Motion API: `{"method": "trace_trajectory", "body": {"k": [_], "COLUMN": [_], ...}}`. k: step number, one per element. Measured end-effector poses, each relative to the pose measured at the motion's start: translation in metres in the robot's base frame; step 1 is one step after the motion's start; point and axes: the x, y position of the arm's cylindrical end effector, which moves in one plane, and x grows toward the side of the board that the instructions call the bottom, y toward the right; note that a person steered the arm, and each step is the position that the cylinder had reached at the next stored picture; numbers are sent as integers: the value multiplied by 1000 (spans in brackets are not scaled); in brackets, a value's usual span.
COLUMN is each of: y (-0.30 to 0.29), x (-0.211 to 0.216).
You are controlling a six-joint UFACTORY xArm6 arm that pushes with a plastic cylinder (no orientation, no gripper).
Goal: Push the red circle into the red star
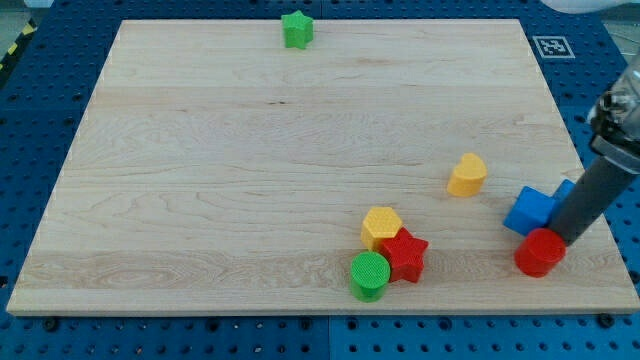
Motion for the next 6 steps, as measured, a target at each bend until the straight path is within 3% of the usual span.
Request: {"method": "trace_trajectory", "body": {"k": [3,6], "y": [47,-54], "x": [21,24]}}
